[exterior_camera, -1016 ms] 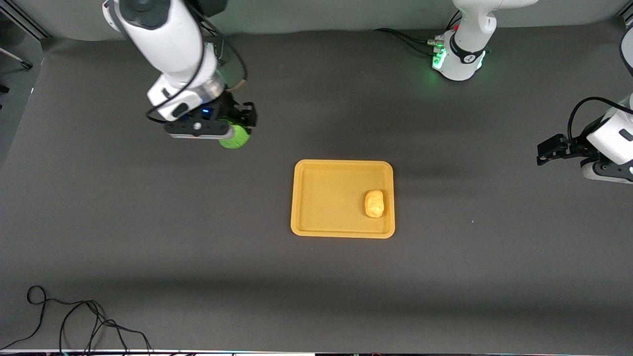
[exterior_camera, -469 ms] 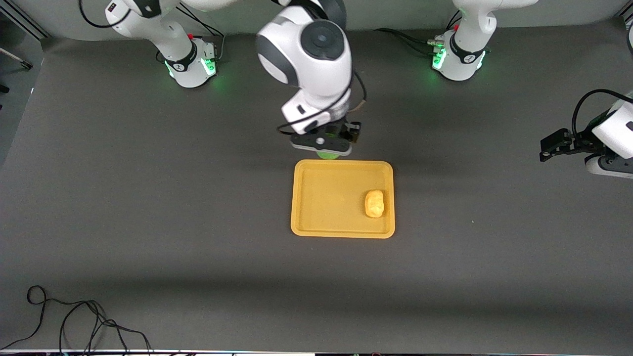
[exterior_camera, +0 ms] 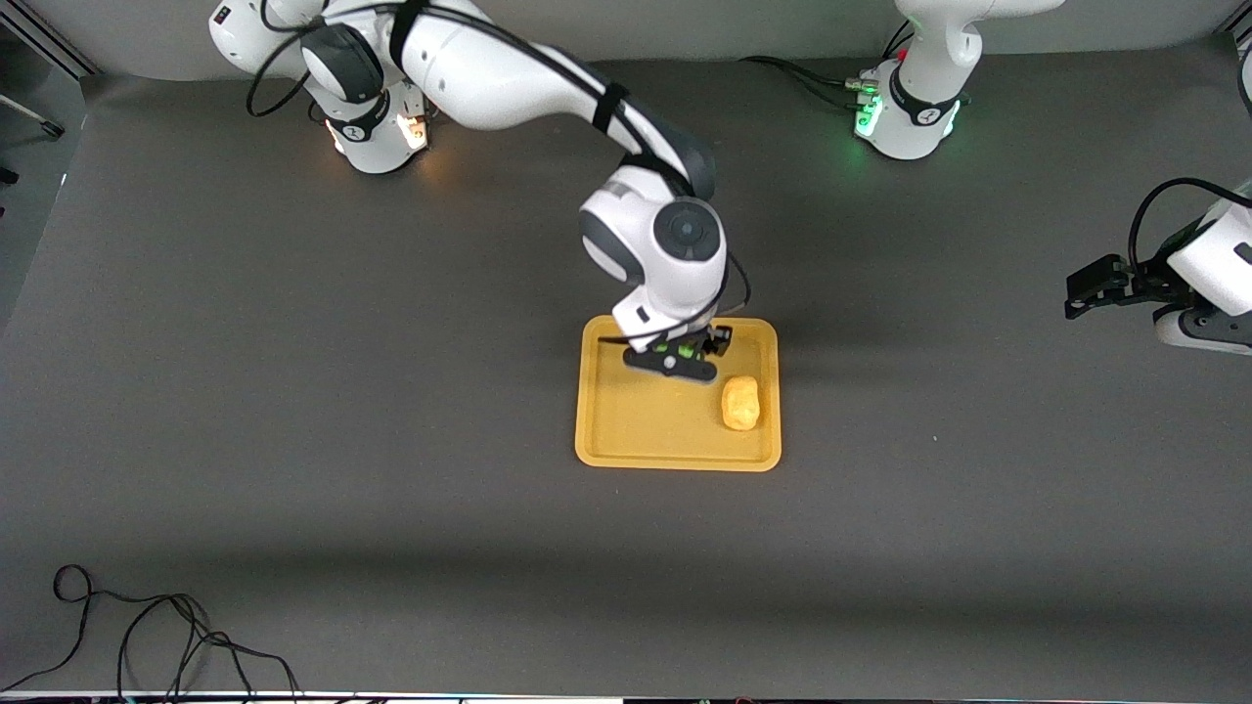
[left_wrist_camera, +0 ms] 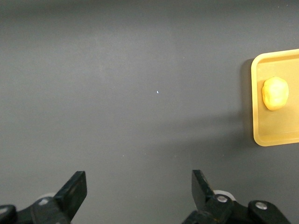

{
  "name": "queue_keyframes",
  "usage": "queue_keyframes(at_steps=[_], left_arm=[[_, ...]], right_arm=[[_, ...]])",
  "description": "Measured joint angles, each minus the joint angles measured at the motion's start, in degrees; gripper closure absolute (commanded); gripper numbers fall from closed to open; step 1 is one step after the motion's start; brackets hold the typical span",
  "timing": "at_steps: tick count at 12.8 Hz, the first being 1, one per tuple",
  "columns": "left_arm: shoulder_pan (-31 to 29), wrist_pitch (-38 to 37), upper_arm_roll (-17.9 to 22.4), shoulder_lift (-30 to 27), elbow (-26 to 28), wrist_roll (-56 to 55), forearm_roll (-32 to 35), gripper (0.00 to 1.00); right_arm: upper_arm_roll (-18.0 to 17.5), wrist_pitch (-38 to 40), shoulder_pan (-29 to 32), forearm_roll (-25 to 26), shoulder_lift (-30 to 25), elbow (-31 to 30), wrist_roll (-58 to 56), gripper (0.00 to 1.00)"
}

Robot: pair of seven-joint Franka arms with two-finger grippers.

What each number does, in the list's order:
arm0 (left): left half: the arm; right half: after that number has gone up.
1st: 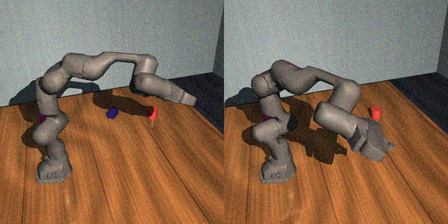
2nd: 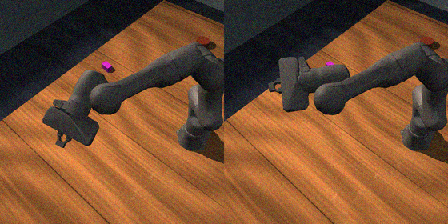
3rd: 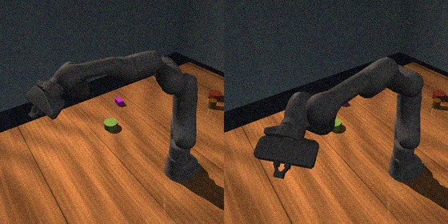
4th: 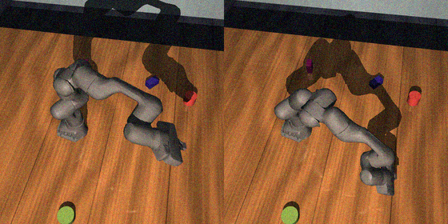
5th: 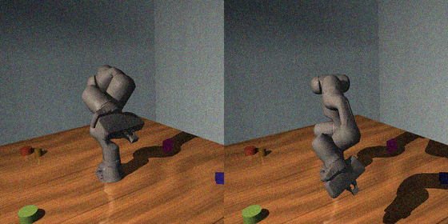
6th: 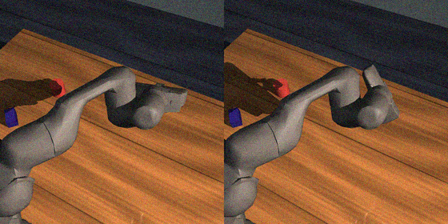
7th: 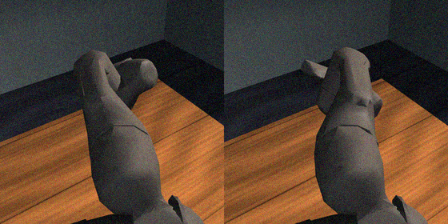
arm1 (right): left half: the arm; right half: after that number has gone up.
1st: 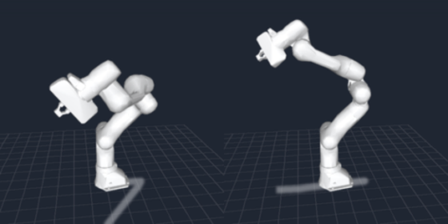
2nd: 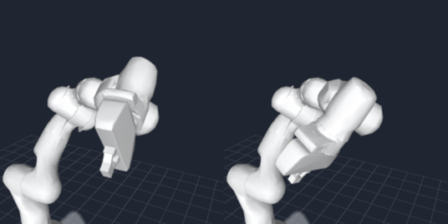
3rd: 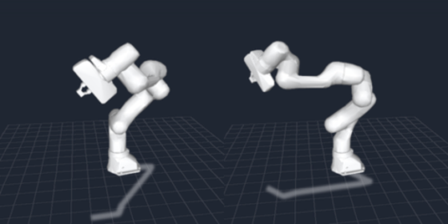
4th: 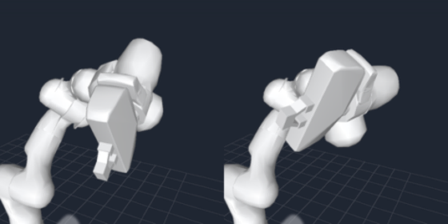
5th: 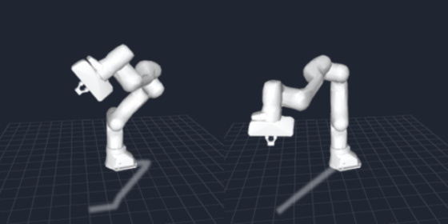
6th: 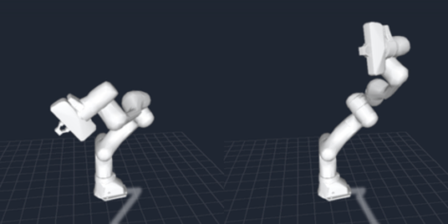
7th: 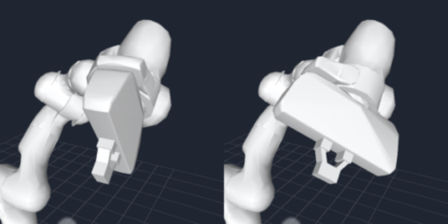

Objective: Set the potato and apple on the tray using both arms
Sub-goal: 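Carry the green apple over the tray and lower it beside the potato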

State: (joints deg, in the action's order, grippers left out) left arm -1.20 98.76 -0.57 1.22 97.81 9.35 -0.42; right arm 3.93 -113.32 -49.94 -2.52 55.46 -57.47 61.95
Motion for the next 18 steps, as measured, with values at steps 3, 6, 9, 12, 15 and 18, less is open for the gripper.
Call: queue_keyframes(at_steps=[3, 6, 9, 12, 15, 18], left_arm=[[0.07, 0.0, -0.14, 0.38, 0.0, 0.0, -0.02, 0.0], [0.09, 0.0, -0.26, 0.51, 0.0, 0.0, -0.03, 0.0], [0.14, 0.0, -0.37, 0.51, 0.0, 0.0, -0.03, 0.0], [0.16, 0.0, -0.41, 0.51, -0.01, 0.0, -0.04, 0.0], [0.16, -0.01, -0.43, 0.51, -0.06, 0.0, -0.05, 0.0], [0.16, 0.0, -0.43, 0.51, -0.08, 0.0, -0.05, 0.0]], right_arm=[[0.18, -7.49, 1.33, 0.82, 2.58, -3.39, -0.01, 0.54], [0.17, -10.46, 1.13, 0.97, 4.19, -4.37, -0.01, 0.09], [0.22, -10.84, 1.22, 1.51, 4.39, -4.43, -0.01, 0.0], [0.37, -8.13, 1.49, 1.7, 2.61, -2.94, -0.01, 0.0], [0.39, 3.67, 1.47, 1.71, -5.48, -0.15, -0.01, 0.0], [0.58, 15.07, 1.81, 1.73, -16.28, 0.24, -0.54, 0.0]])
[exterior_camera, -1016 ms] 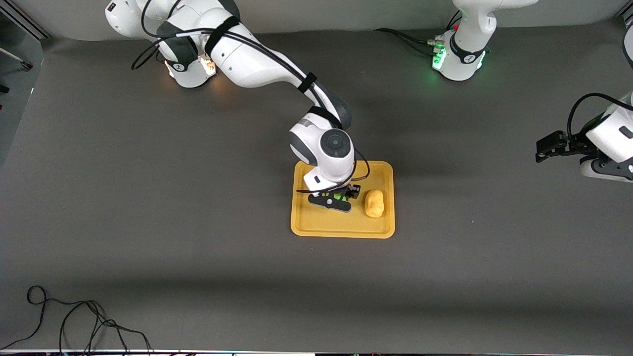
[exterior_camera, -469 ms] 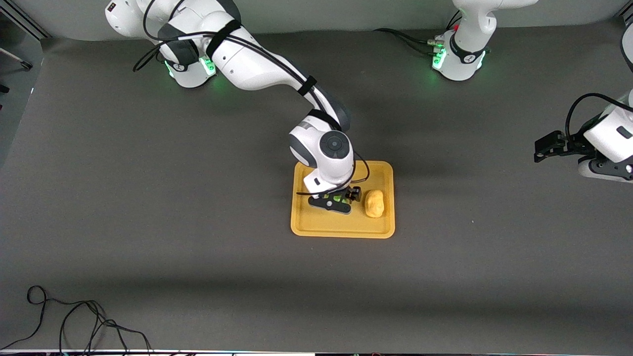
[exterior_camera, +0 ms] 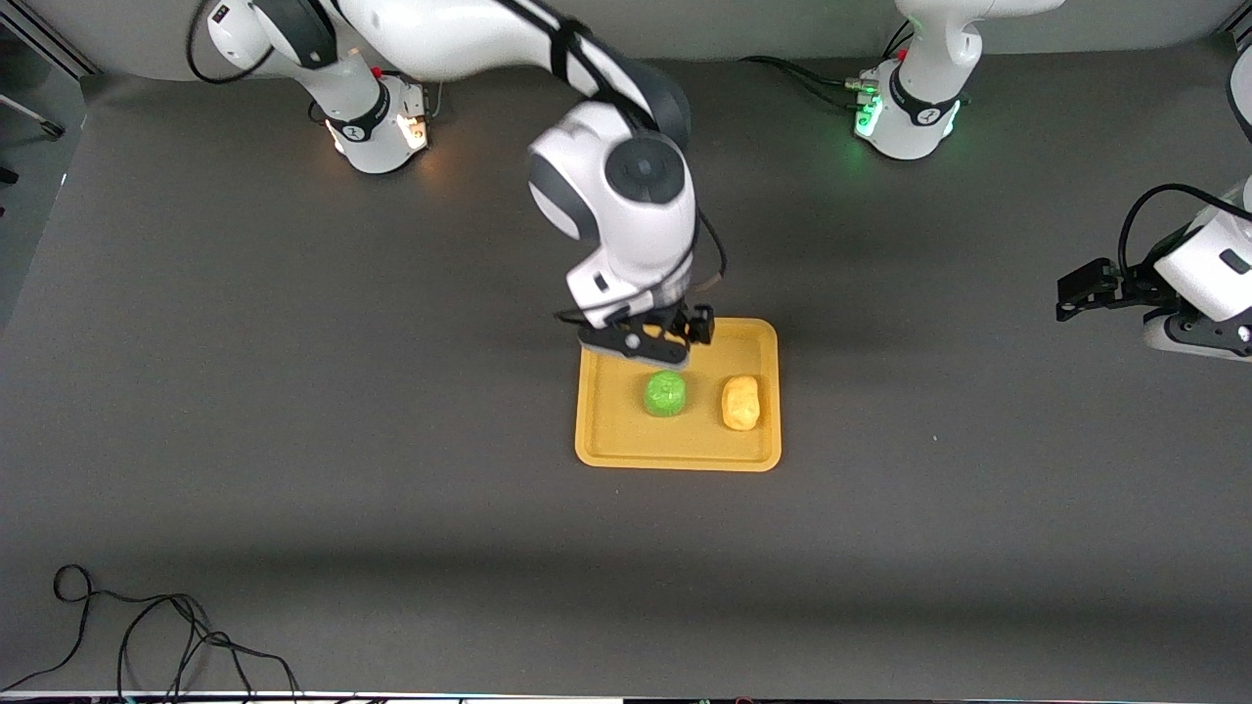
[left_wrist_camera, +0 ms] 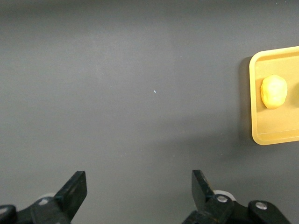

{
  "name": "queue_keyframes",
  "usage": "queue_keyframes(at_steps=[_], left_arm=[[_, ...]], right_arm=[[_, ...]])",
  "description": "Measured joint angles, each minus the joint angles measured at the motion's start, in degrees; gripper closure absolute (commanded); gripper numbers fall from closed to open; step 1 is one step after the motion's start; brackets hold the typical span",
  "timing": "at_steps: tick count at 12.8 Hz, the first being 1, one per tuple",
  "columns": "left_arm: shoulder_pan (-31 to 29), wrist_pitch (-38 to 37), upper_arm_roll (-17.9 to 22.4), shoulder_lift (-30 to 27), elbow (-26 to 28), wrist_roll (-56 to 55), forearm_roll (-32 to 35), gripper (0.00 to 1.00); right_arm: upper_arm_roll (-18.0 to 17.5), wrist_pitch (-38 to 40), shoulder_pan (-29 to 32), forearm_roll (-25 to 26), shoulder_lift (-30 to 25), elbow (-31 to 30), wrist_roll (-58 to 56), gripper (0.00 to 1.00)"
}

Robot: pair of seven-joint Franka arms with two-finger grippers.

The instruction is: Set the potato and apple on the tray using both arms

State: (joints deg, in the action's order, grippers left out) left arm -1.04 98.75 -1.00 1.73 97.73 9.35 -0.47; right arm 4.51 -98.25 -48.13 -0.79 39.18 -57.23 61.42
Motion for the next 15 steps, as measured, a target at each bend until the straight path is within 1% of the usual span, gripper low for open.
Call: queue_keyframes(at_steps=[2, 3, 4, 5, 6, 8, 10, 12, 15], left_arm=[[0.0, 0.04, 0.0, 0.0, -0.02, 0.0, 0.0, 0.0], [0.01, 0.09, -0.01, 0.0, -0.02, -0.01, 0.0, 0.0], [0.03, 0.09, -0.02, 0.0, -0.03, -0.04, 0.0, 0.0], [0.04, 0.09, -0.02, 0.01, -0.03, -0.06, 0.0, 0.0], [0.04, 0.09, -0.01, 0.03, -0.13, -0.26, 0.0, 0.0], [0.08, 0.01, -0.04, 0.48, -1.11, -2.65, 0.0, 0.0], [0.25, -0.42, -0.26, 1.15, -2.22, -4.84, 0.0, 0.0], [0.32, -2.09, -0.41, 1.49, -2.48, -5.35, -0.08, 0.0], [0.31, -2.68, -0.35, 1.51, -2.49, -5.41, -0.04, 0.0]], right_arm=[[0.33, 7.72, 1.76, 0.27, -5.8, -0.57, -4.48, 0.0], [0.51, 11.72, 3.6, 0.45, -8.28, -1.27, -8.17, 0.0], [1.01, 14.11, 5.94, 0.5, -11.08, -2.89, -12.87, 0.0], [2.03, 14.92, 8.35, 0.5, -14.44, -5.92, -17.74, 0.0], [2.64, 14.85, 11.19, 0.5, -18.39, -10.19, -21.92, 0.0], [2.68, 14.11, 18.07, 0.48, -26.69, -19.44, -29.76, 0.0], [1.7, 13.66, 26.08, 0.46, -32.97, -26.35, -37.93, 0.0], [-0.57, 12.92, 34.72, 0.44, -36.22, -30.21, -45.87, 0.0], [-4.53, 12.22, 46.19, 0.44, -36.96, -31.56, -54.38, 0.0]])
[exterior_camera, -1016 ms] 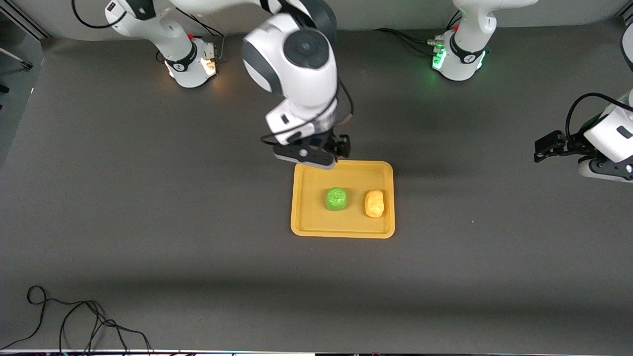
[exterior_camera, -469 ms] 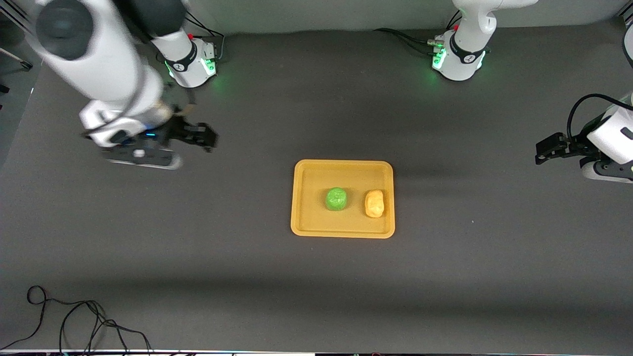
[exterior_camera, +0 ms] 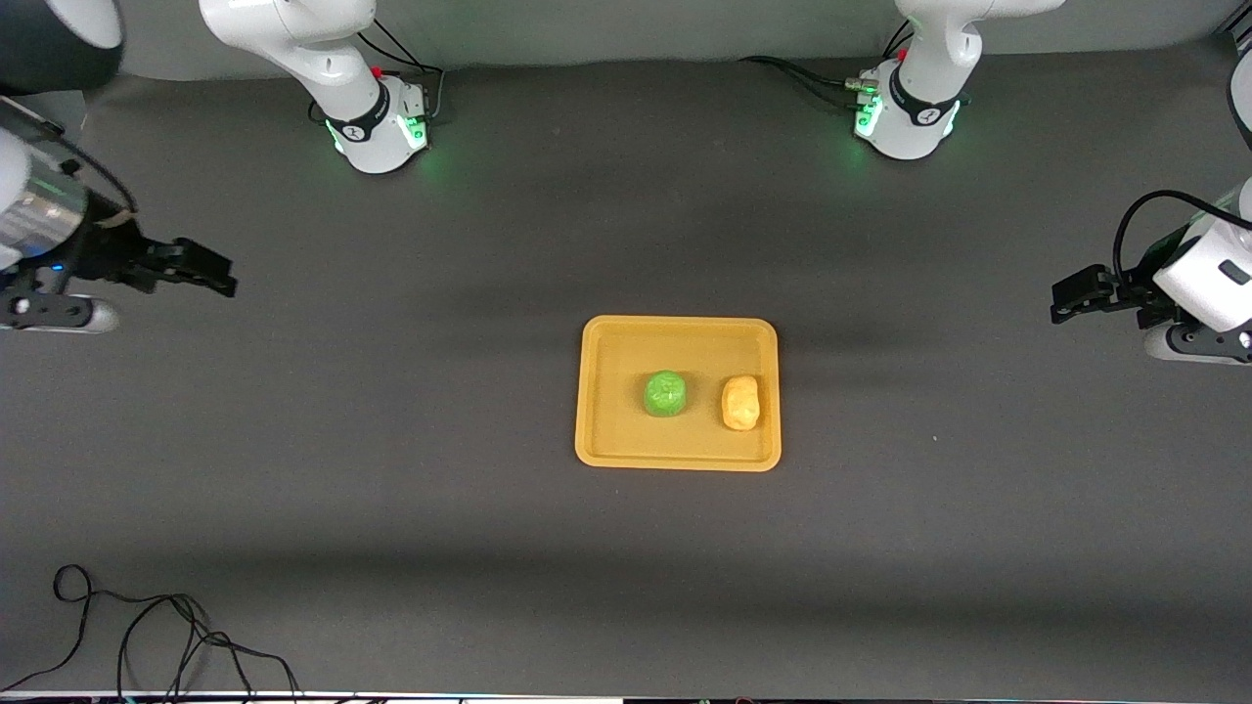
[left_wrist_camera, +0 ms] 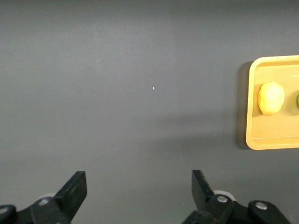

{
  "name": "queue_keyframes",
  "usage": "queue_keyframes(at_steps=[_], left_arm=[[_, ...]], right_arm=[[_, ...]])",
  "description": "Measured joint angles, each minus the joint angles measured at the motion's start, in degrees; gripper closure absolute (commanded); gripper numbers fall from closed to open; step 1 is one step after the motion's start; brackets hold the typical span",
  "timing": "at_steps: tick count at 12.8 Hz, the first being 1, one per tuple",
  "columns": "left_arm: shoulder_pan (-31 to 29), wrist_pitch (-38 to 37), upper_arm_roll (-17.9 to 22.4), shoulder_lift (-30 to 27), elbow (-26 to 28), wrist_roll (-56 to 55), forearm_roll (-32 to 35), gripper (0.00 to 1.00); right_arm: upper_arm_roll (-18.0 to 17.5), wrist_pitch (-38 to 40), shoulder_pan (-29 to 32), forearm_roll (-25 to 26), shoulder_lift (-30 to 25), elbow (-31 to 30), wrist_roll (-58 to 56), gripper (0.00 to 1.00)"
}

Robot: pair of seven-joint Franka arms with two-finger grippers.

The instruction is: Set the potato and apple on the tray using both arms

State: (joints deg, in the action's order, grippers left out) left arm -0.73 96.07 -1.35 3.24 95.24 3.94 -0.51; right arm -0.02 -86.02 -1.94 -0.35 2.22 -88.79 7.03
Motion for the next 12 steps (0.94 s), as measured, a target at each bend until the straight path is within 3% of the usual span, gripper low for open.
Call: queue_keyframes(at_steps=[3, 12], left_arm=[[0.0, 0.03, 0.0, 0.0, -0.01, 0.01, 0.01, 0.0], [0.01, 0.09, -0.01, 0.54, -0.01, 0.01, 0.02, 0.0]], right_arm=[[-1.99, -0.95, 5.92, 0.0, 0.0, -0.39, -3.79, 0.0], [-2.02, -1.25, 5.89, 0.0, 0.11, -0.45, -3.82, 0.0]])
